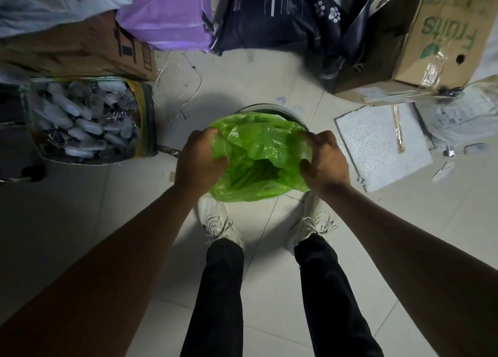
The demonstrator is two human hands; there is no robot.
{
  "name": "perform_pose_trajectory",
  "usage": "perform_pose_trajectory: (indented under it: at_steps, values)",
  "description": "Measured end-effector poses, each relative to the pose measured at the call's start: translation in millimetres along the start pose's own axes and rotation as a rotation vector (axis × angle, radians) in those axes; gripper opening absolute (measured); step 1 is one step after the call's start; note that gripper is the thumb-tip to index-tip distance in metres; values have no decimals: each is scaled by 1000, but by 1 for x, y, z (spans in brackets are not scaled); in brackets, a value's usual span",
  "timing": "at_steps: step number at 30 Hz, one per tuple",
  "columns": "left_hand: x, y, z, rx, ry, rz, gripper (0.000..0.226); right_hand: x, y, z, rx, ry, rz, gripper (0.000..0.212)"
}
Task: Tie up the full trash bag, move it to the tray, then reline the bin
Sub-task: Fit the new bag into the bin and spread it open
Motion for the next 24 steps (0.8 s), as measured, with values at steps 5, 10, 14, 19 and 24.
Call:
perform_pose_trajectory:
  at_steps: [5, 10, 14, 19, 24]
  values:
    - [6, -4, 0, 5, 31, 53, 83, 9, 1, -1, -3, -28, -28, 83]
    - [11, -6, -4, 54, 118, 56, 91, 18, 0, 0, 8, -36, -119, 90]
    - [24, -1, -2, -22, 46, 11, 88, 34, -3, 3, -21, -7, -120, 89]
    - [40, 8, 11, -7, -160, 121, 64, 53, 4, -3, 97, 138, 76, 58]
    - [25, 8, 14, -61, -165, 155, 68, 38, 17, -13, 163, 148, 64, 48]
Point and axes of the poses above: each hand's wrist, its own x-axis towards the middle knuckle, its own y-axis out of the palm, z = x × y, the point moved 3 cm from there along x, towards the middle knuckle, and after that the axes turned 14 degrees about -x, right-handed, at the moved point
